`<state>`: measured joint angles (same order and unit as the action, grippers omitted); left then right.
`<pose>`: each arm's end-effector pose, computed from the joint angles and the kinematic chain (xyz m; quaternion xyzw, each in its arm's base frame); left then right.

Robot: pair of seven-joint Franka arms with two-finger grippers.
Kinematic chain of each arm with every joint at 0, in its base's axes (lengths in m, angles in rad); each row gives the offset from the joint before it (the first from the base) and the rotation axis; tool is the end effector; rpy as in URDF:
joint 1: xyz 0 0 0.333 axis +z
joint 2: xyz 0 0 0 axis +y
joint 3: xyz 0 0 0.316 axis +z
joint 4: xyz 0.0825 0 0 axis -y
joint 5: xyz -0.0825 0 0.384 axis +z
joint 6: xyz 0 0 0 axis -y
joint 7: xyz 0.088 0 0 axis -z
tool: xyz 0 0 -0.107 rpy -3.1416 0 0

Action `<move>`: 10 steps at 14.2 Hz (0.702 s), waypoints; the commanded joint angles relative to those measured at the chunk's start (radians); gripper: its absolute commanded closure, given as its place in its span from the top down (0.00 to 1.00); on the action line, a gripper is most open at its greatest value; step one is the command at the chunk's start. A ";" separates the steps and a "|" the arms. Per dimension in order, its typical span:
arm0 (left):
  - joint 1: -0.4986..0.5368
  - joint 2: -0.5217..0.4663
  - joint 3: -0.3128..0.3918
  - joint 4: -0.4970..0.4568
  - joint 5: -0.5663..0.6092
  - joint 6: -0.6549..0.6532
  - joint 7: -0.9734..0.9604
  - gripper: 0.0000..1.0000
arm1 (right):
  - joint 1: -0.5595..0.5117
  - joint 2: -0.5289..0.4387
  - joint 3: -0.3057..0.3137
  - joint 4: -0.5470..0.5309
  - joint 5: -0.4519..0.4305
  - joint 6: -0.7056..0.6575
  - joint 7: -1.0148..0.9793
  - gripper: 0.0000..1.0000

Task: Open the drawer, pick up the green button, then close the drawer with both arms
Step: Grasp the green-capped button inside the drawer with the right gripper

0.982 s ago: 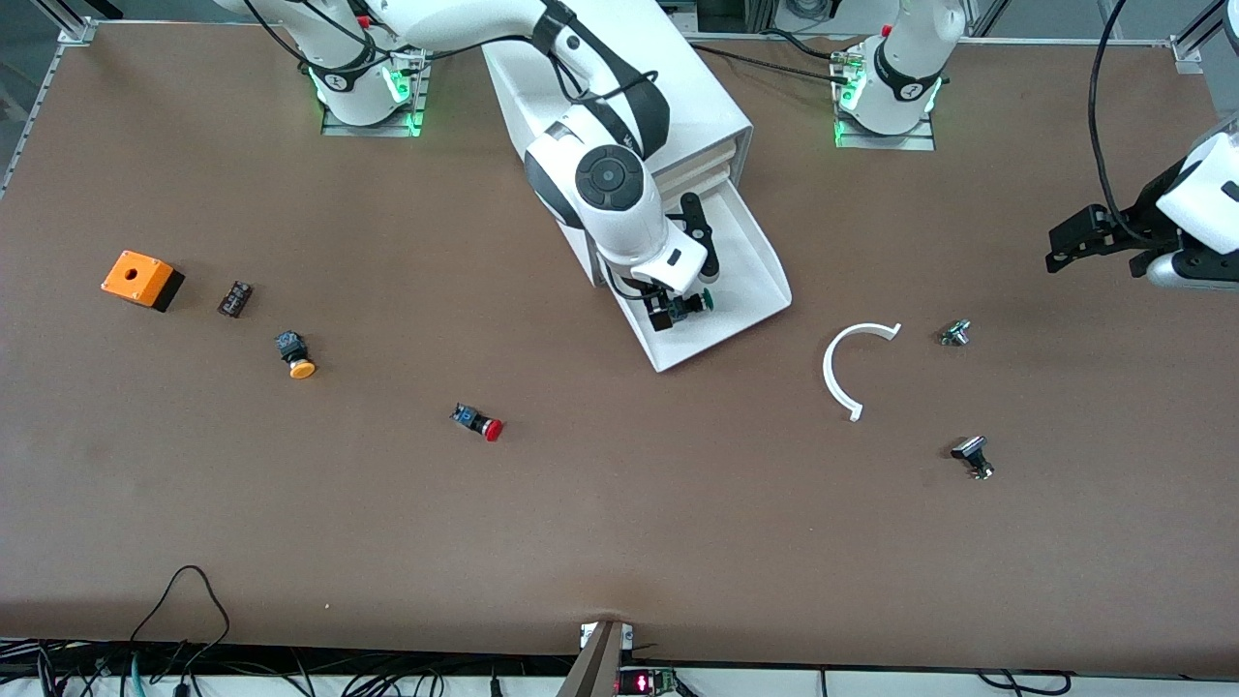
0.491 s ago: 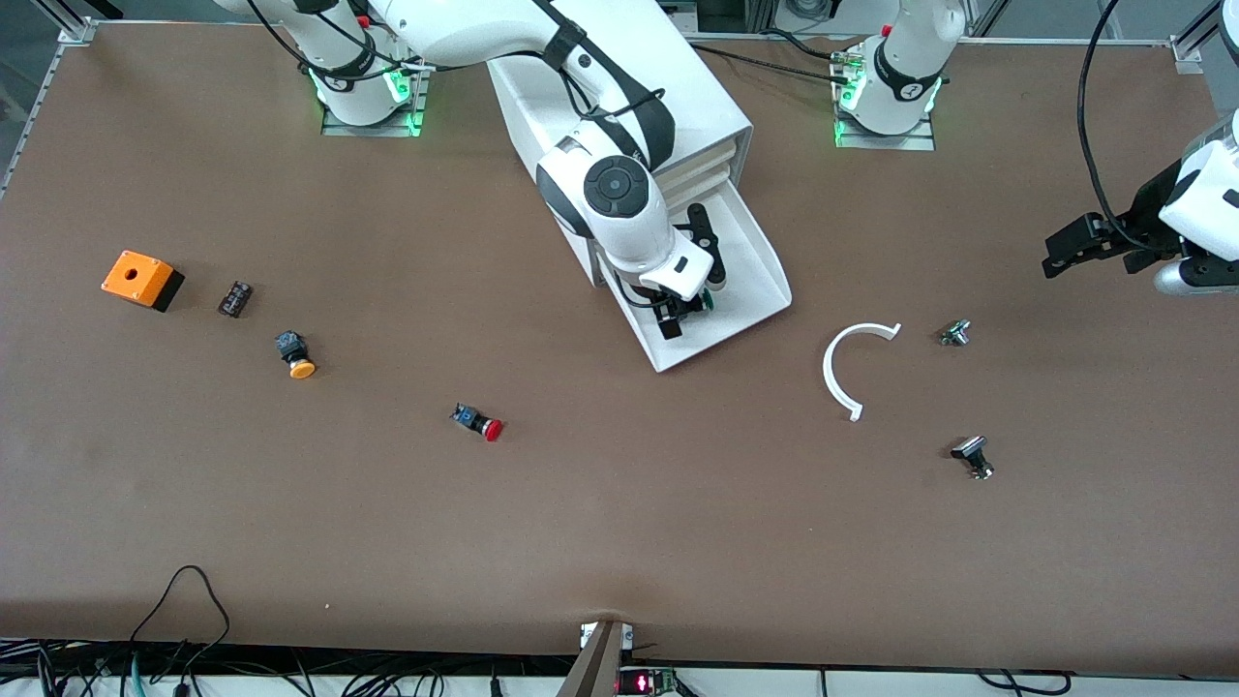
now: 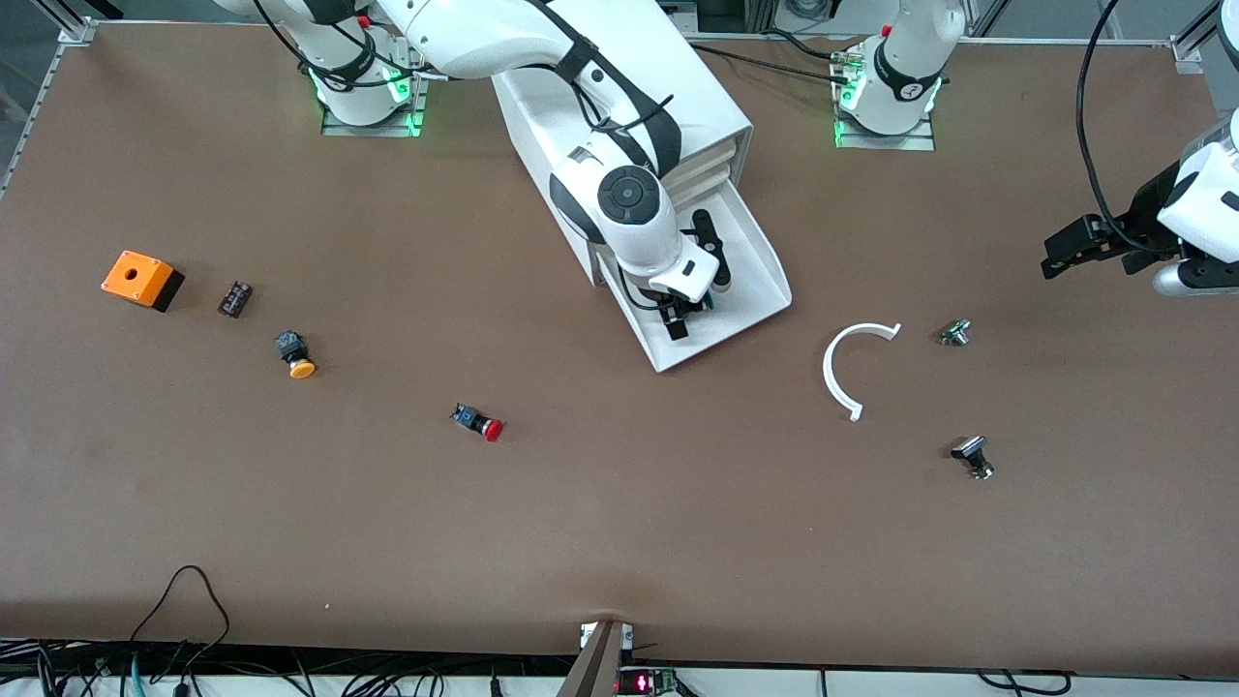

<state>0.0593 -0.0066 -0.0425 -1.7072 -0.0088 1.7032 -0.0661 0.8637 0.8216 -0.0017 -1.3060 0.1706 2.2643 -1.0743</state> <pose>0.5601 0.0085 0.5749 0.9991 0.0420 0.0012 0.0043 0.4905 0.5794 0.2612 -0.6043 -0.7909 -0.0749 0.0609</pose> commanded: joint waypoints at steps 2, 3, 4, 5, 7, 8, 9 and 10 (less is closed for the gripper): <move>-0.012 0.011 0.004 0.024 0.021 -0.019 -0.014 1.00 | 0.021 0.024 -0.014 0.028 -0.013 0.003 -0.006 0.93; -0.012 0.011 0.004 0.024 0.021 -0.019 -0.014 1.00 | 0.021 0.024 -0.014 0.028 -0.013 0.003 -0.009 0.85; -0.012 0.010 0.004 0.024 0.021 -0.019 -0.014 1.00 | 0.020 0.024 -0.014 0.028 -0.013 0.003 -0.012 0.78; -0.012 0.010 0.004 0.024 0.021 -0.019 -0.015 1.00 | 0.021 0.024 -0.014 0.028 -0.013 0.003 -0.012 0.72; -0.012 0.010 0.004 0.026 0.021 -0.019 -0.015 1.00 | 0.021 0.024 -0.014 0.027 -0.013 0.004 -0.012 0.62; -0.012 0.011 0.004 0.026 0.021 -0.019 -0.017 1.00 | 0.021 0.024 -0.014 0.027 -0.013 0.004 -0.013 0.58; -0.012 0.011 0.004 0.027 0.021 -0.019 -0.017 1.00 | 0.021 0.024 -0.015 0.027 -0.013 0.004 -0.018 0.54; -0.012 0.011 0.004 0.032 0.023 -0.019 -0.017 1.00 | 0.021 0.024 -0.015 0.027 -0.013 0.004 -0.021 0.50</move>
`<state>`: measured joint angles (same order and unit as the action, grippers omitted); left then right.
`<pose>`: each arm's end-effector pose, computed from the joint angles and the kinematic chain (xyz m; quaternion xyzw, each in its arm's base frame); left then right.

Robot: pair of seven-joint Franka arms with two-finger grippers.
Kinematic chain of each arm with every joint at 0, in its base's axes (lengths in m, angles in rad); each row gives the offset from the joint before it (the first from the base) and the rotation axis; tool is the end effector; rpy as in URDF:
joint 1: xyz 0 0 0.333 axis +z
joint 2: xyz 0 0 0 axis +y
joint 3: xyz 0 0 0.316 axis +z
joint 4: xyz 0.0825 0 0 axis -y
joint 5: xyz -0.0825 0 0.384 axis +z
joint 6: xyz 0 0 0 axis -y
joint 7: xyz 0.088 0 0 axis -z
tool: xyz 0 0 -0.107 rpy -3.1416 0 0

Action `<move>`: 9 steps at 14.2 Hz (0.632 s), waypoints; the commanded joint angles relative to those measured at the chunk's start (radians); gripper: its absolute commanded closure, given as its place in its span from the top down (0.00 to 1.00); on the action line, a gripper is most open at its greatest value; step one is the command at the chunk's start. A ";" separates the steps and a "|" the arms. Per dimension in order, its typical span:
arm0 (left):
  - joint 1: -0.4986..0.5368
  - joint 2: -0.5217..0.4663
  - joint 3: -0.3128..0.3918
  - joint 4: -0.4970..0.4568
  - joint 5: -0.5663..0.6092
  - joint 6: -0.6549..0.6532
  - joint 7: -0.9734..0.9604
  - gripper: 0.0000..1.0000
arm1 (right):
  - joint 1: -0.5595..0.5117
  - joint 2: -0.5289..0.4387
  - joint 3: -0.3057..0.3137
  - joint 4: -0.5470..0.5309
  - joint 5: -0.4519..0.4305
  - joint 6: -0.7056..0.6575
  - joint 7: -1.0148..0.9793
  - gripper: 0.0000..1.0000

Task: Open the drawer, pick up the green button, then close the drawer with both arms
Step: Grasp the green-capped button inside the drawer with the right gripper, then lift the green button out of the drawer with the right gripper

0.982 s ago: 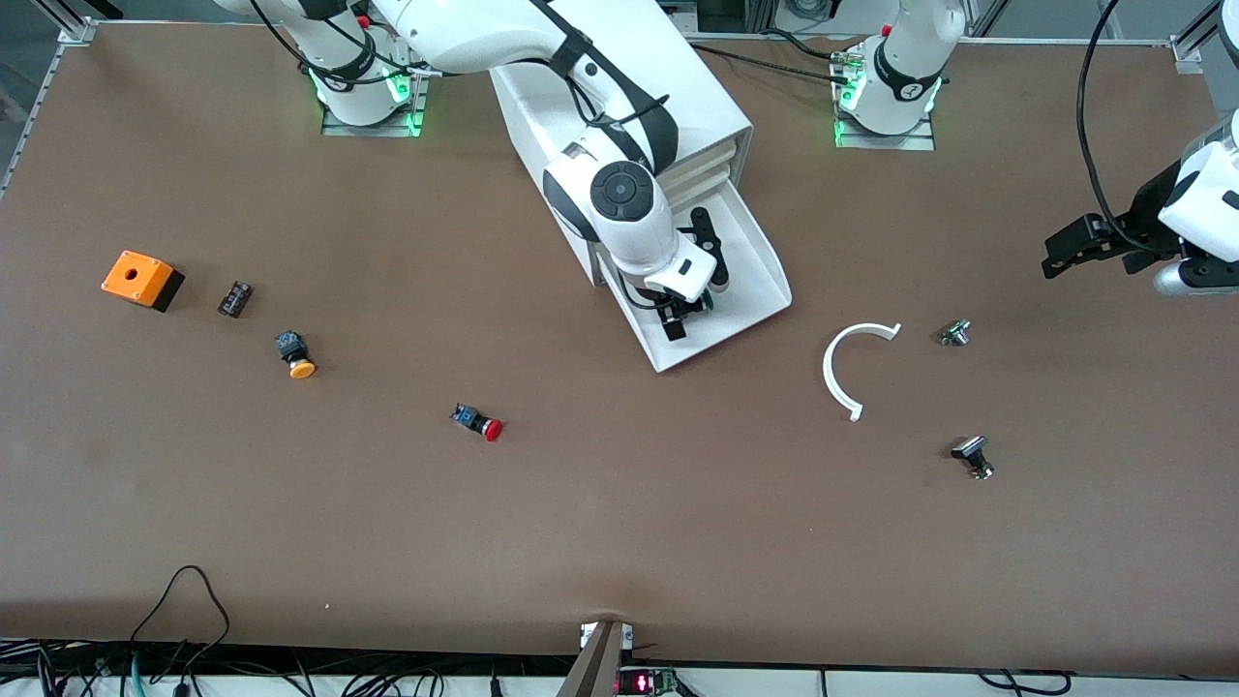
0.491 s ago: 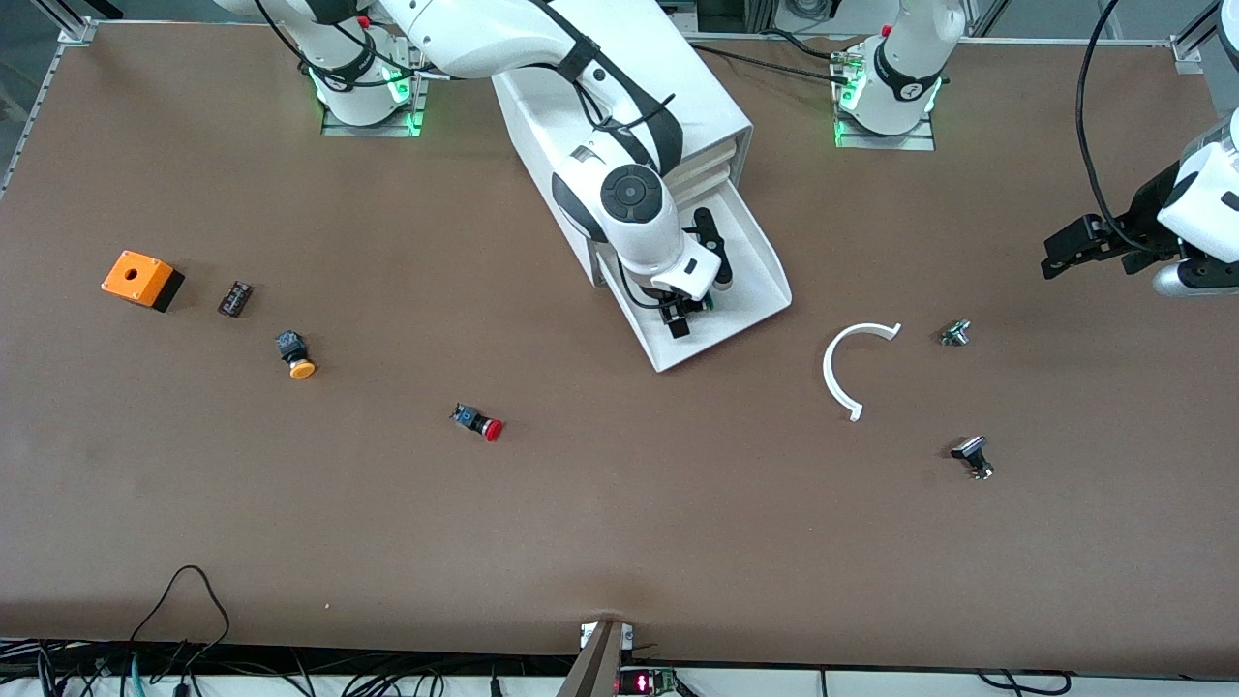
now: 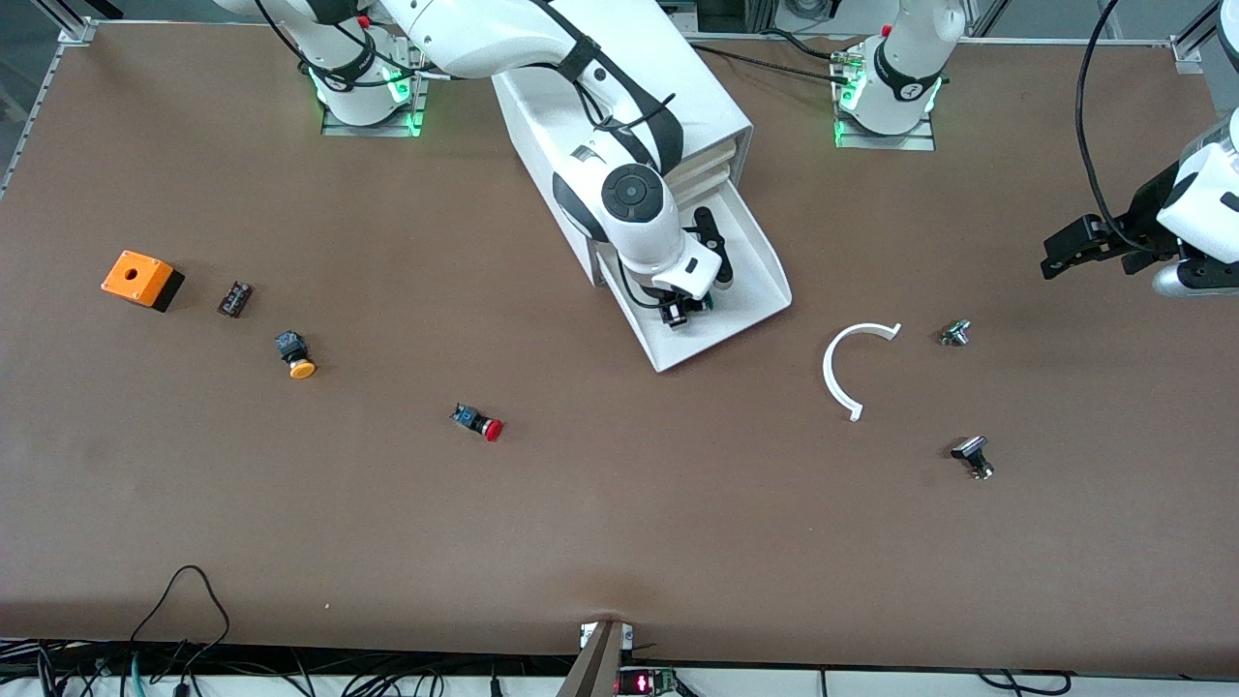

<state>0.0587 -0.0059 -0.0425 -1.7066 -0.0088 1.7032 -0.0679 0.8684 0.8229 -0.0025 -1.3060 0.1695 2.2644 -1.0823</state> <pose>0.5603 0.0082 0.5748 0.9991 0.0426 0.0011 0.0043 0.4881 0.5813 0.2602 -0.5993 -0.7948 -0.0744 0.0600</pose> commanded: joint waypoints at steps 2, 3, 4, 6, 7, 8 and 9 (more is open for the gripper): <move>-0.011 0.012 0.004 0.032 0.023 -0.019 -0.015 1.00 | 0.015 0.022 -0.014 0.027 -0.012 0.004 -0.016 0.43; -0.011 0.012 0.004 0.033 0.023 -0.019 -0.015 1.00 | 0.017 0.022 -0.014 0.025 -0.012 0.004 -0.028 0.40; -0.011 0.012 0.004 0.033 0.023 -0.019 -0.015 1.00 | 0.017 0.021 -0.014 0.028 -0.012 0.004 -0.040 0.36; -0.011 0.012 0.004 0.033 0.023 -0.019 -0.015 1.00 | 0.017 0.012 -0.014 0.033 -0.010 -0.005 -0.038 0.32; -0.011 0.012 0.004 0.033 0.023 -0.019 -0.015 1.00 | 0.020 0.005 -0.014 0.034 -0.008 -0.009 -0.033 0.29; -0.011 0.012 0.004 0.033 0.023 -0.019 -0.015 1.00 | 0.029 -0.008 -0.017 0.034 -0.008 -0.031 -0.030 0.29; -0.011 0.012 0.004 0.033 0.023 -0.019 -0.015 1.00 | 0.041 -0.019 -0.025 0.036 -0.007 -0.064 -0.030 0.29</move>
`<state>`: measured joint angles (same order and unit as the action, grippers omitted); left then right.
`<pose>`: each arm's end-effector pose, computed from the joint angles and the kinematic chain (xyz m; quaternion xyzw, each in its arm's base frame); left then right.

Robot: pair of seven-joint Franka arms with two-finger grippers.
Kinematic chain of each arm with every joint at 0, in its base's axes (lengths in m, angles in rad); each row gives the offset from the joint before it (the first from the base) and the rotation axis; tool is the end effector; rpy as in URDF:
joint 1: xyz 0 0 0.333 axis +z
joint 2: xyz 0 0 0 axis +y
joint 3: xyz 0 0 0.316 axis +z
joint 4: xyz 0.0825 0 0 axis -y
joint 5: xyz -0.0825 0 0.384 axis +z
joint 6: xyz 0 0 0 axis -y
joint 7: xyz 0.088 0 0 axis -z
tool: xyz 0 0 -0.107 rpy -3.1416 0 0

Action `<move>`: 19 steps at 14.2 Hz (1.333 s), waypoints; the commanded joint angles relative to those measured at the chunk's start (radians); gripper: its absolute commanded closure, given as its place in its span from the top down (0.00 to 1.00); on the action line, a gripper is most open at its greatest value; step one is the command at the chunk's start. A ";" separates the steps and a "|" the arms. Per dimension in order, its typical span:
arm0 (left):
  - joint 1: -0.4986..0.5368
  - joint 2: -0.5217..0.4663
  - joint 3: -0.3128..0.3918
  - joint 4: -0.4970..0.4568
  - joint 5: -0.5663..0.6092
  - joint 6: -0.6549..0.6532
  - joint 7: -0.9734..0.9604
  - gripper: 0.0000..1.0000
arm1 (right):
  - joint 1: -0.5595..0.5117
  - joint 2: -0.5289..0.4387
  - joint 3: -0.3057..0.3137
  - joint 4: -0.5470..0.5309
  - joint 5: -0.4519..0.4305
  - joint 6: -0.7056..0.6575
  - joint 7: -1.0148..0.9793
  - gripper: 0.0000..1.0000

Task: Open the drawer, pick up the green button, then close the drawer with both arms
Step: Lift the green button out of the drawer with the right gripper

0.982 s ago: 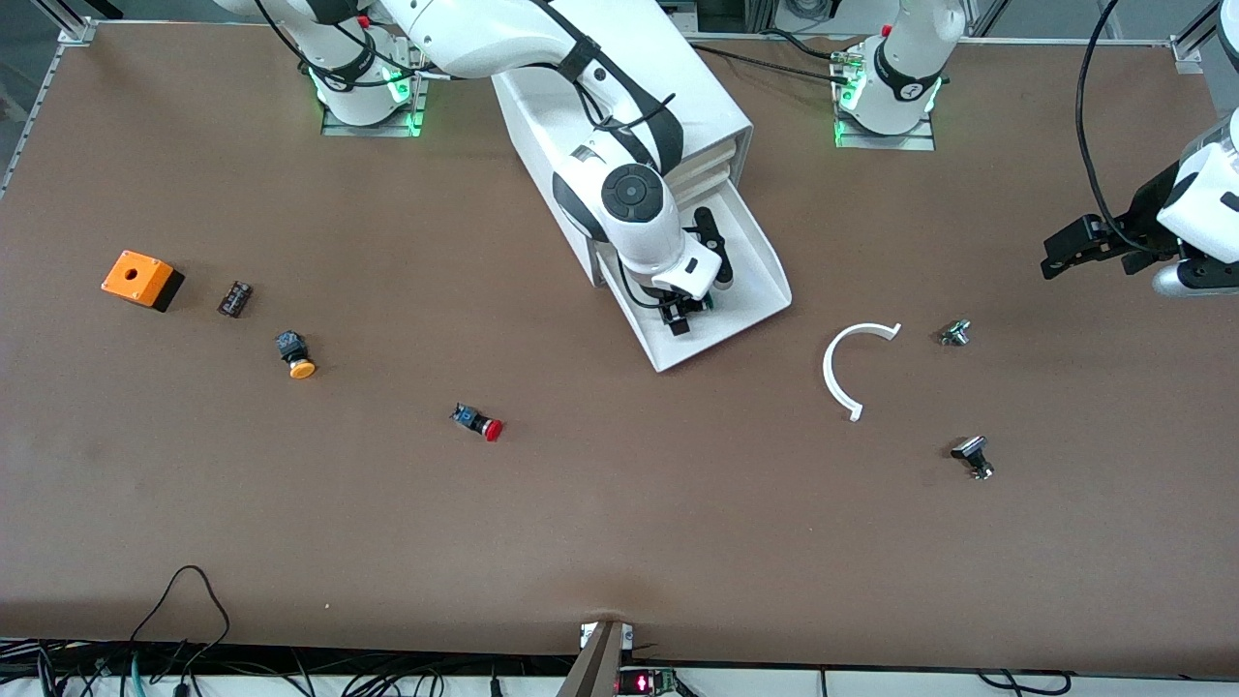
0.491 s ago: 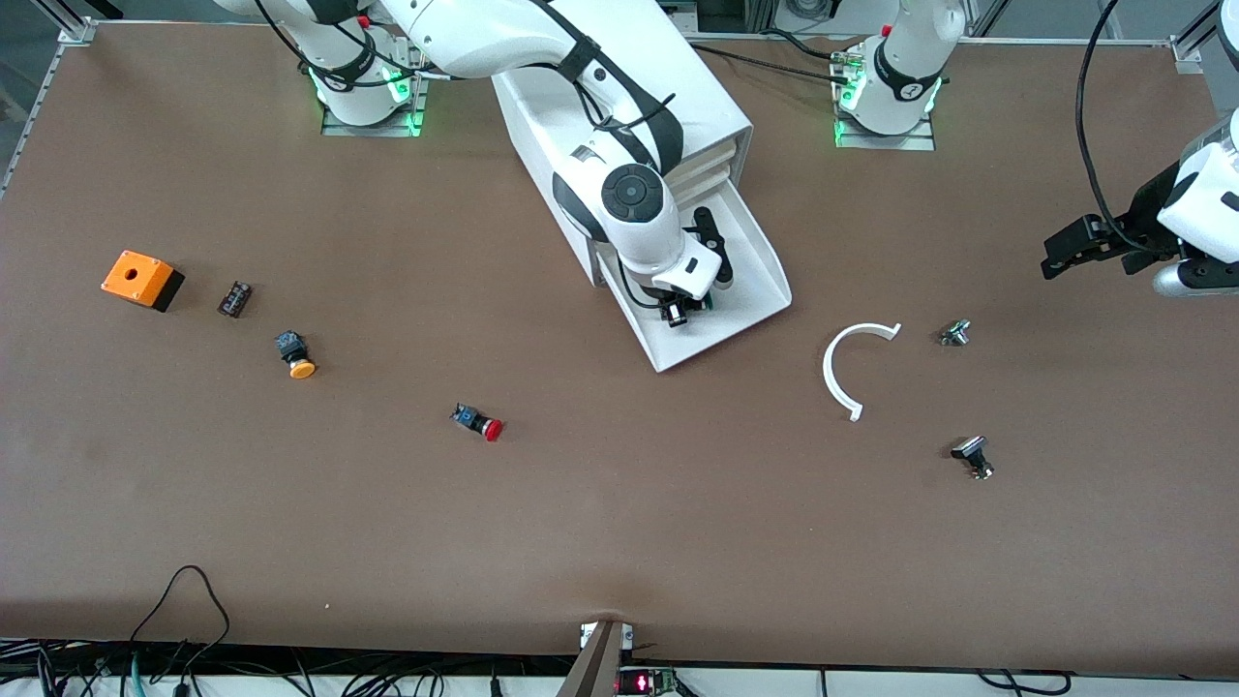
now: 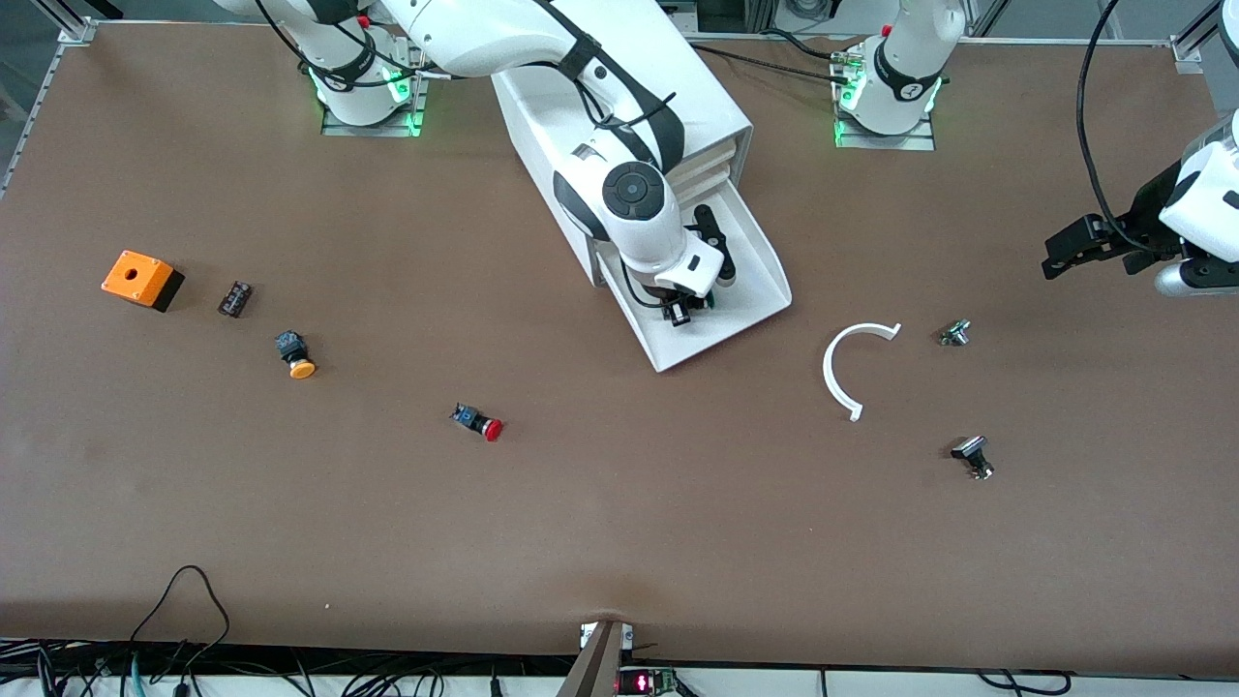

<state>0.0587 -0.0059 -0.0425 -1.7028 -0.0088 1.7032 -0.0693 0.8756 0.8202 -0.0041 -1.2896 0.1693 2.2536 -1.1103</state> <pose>0.5606 0.0082 0.5766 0.9990 0.0433 0.0030 0.0043 0.4862 0.5866 0.2690 -0.5846 -0.8053 -0.0792 0.0588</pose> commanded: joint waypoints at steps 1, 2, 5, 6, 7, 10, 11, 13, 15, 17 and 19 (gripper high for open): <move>-0.013 0.012 0.004 0.029 0.023 -0.019 -0.013 1.00 | 0.043 -0.051 -0.043 0.024 0.004 -0.089 0.003 0.29; -0.011 0.012 0.004 0.029 0.023 -0.019 -0.013 1.00 | 0.042 -0.081 -0.056 0.029 0.018 -0.126 0.012 0.29; -0.013 0.012 0.003 0.029 0.023 -0.019 -0.012 1.00 | 0.013 -0.143 -0.063 0.033 0.026 -0.219 0.036 0.29; -0.013 0.012 0.000 0.029 0.023 -0.019 -0.010 1.00 | -0.003 -0.168 -0.069 0.035 0.029 -0.242 0.055 0.29; -0.013 0.012 -0.002 0.029 0.023 -0.019 -0.010 1.00 | -0.024 -0.185 -0.076 0.035 0.033 -0.264 0.056 0.29; -0.022 0.020 -0.002 0.028 0.024 -0.016 -0.012 1.00 | -0.079 -0.242 -0.082 0.030 0.029 -0.333 0.050 0.29; -0.022 0.021 -0.002 0.028 0.023 -0.016 -0.012 1.00 | -0.087 -0.263 -0.105 0.026 0.030 -0.344 0.050 0.29; -0.022 0.029 -0.002 0.026 0.024 -0.010 -0.007 1.00 | -0.089 -0.286 -0.178 0.020 0.039 -0.368 0.050 0.29; -0.028 0.073 -0.002 0.028 0.029 -0.005 -0.001 1.00 | -0.089 -0.286 -0.252 0.016 0.096 -0.365 0.049 0.29; -0.028 0.134 -0.002 0.028 0.027 -0.002 0.005 1.00 | -0.089 -0.288 -0.313 -0.022 0.122 -0.353 0.058 0.29; -0.030 0.150 0.004 0.040 0.027 -0.004 0.046 1.00 | -0.101 -0.286 -0.359 -0.062 0.124 -0.342 0.059 0.29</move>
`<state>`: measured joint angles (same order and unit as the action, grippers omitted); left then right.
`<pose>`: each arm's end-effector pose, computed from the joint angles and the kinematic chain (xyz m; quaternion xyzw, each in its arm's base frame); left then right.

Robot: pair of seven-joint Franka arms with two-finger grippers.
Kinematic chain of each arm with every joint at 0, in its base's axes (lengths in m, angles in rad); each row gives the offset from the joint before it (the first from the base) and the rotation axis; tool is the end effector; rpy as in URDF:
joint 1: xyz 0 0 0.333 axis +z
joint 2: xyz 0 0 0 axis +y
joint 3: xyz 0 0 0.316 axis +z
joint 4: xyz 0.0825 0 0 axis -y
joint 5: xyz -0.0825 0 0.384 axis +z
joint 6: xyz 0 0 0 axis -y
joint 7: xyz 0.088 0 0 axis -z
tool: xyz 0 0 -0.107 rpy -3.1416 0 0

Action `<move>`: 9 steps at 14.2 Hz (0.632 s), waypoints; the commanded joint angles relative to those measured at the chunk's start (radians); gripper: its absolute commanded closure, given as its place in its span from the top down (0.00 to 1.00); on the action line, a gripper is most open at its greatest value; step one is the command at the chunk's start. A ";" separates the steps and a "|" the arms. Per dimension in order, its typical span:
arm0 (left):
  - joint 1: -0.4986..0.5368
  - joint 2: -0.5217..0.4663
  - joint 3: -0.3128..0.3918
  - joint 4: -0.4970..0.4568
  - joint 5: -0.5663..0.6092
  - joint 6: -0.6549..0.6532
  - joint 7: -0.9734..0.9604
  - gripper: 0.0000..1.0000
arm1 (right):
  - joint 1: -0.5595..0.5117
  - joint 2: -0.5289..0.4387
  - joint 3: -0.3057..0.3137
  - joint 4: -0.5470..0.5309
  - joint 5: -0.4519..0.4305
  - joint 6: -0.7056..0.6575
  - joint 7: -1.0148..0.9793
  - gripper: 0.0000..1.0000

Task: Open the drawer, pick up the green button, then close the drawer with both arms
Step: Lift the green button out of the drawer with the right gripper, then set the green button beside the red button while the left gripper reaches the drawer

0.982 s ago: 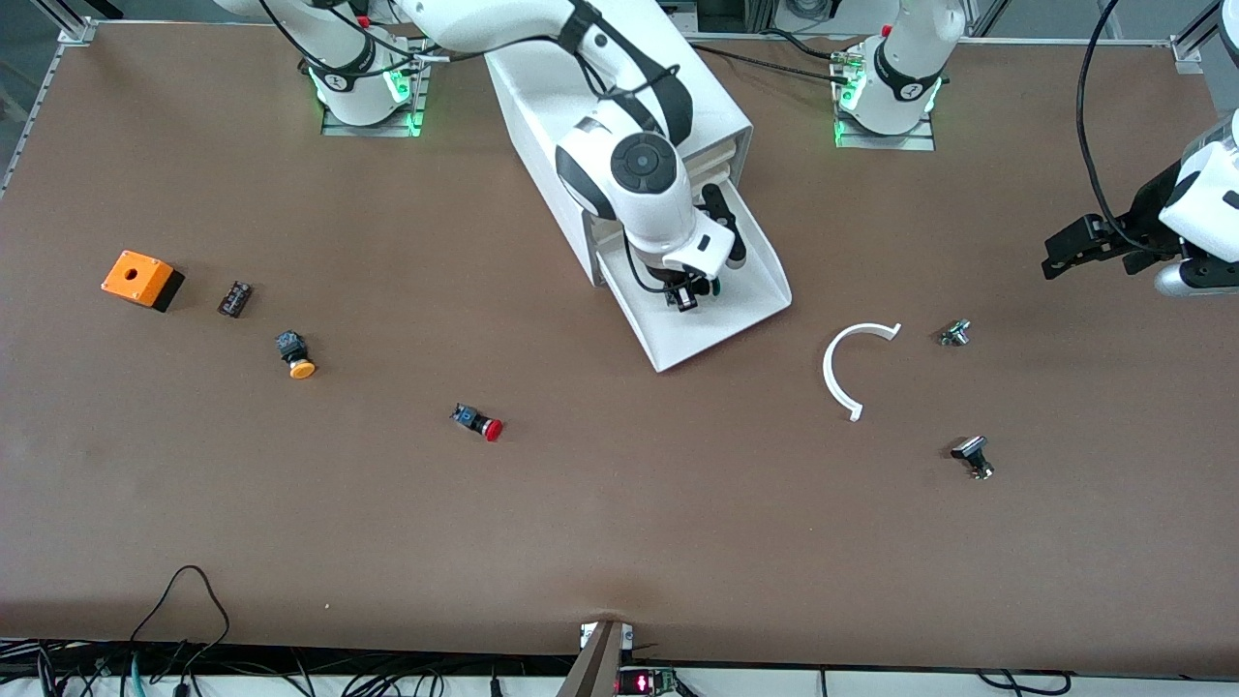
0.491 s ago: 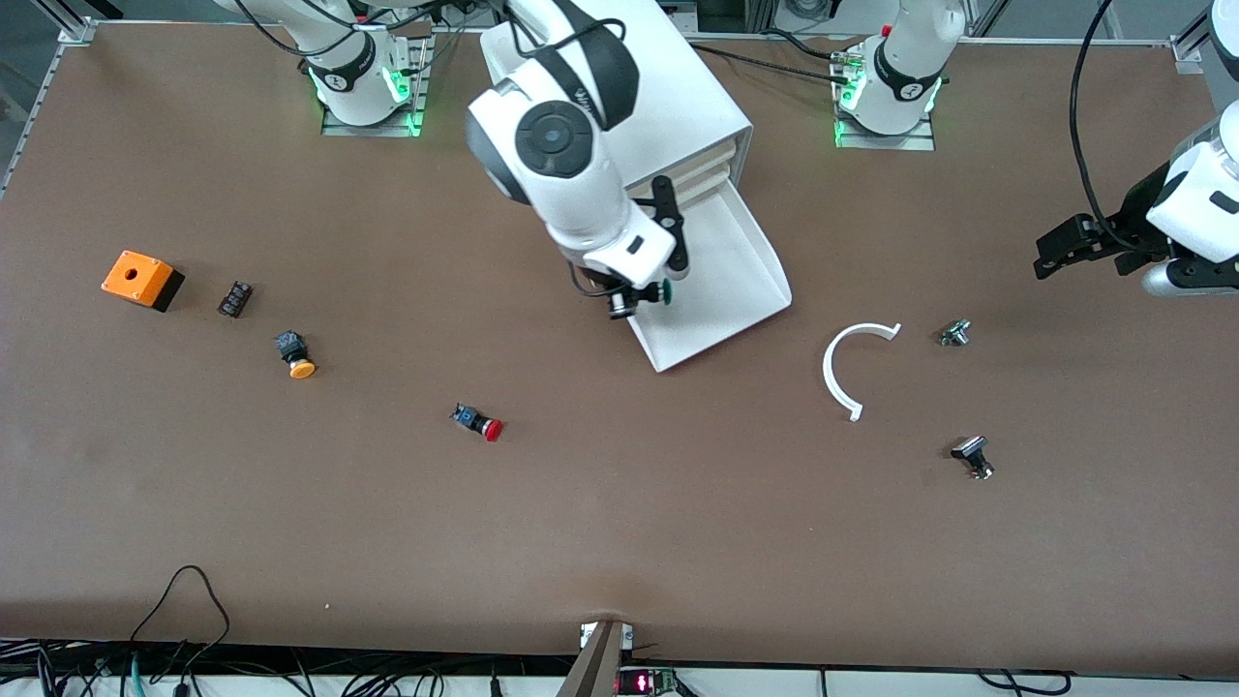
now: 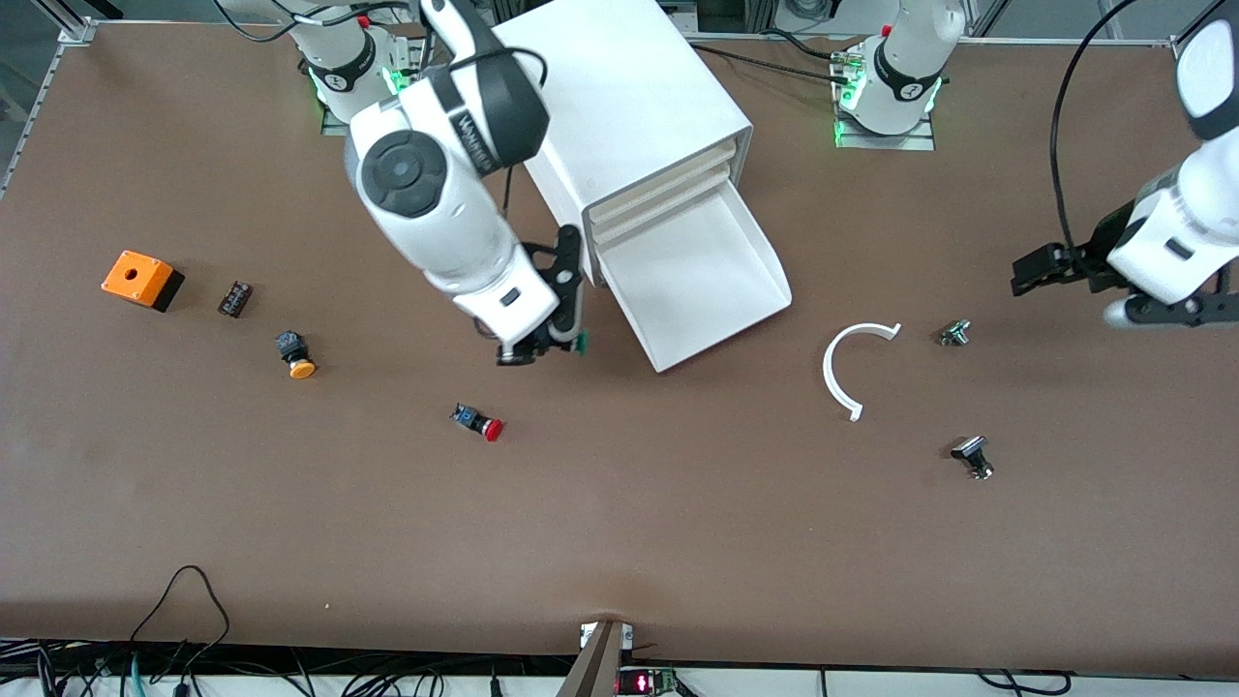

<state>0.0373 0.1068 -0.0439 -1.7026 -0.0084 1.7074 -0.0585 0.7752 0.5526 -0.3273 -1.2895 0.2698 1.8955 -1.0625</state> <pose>0.5850 -0.0037 0.5125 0.9983 0.0267 -0.0511 0.0048 0.6150 0.3760 0.4480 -0.7347 -0.6757 -0.0523 0.0313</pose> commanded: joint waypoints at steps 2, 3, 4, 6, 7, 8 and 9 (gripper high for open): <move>-0.016 0.066 0.002 0.061 0.025 -0.005 0.026 1.00 | -0.049 -0.019 -0.038 -0.138 0.025 0.065 0.013 0.29; -0.023 0.071 -0.004 0.061 0.025 -0.005 0.011 1.00 | -0.075 -0.019 -0.041 -0.168 0.023 0.082 0.010 0.29; -0.034 0.073 -0.008 0.061 0.025 -0.005 -0.047 1.00 | -0.115 -0.014 -0.039 -0.195 0.025 0.091 -0.002 0.29; -0.051 0.077 -0.019 0.057 0.024 -0.005 -0.206 1.00 | -0.161 -0.003 -0.041 -0.250 0.025 0.112 -0.045 0.29; -0.053 0.091 -0.034 0.054 0.021 -0.002 -0.274 1.00 | -0.189 0.003 -0.039 -0.279 0.023 0.147 -0.047 0.29; -0.062 0.105 -0.050 0.049 0.015 0.015 -0.331 1.00 | -0.215 0.013 -0.039 -0.310 0.016 0.190 -0.056 0.30; -0.079 0.117 -0.050 0.034 0.011 0.059 -0.384 1.00 | -0.235 0.029 -0.038 -0.332 0.008 0.259 -0.120 0.30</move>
<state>-0.0200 0.1838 -0.0809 -1.6746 -0.0084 1.7246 -0.3352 0.5736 0.5777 -0.3761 -1.5613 0.2713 2.0607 -1.1120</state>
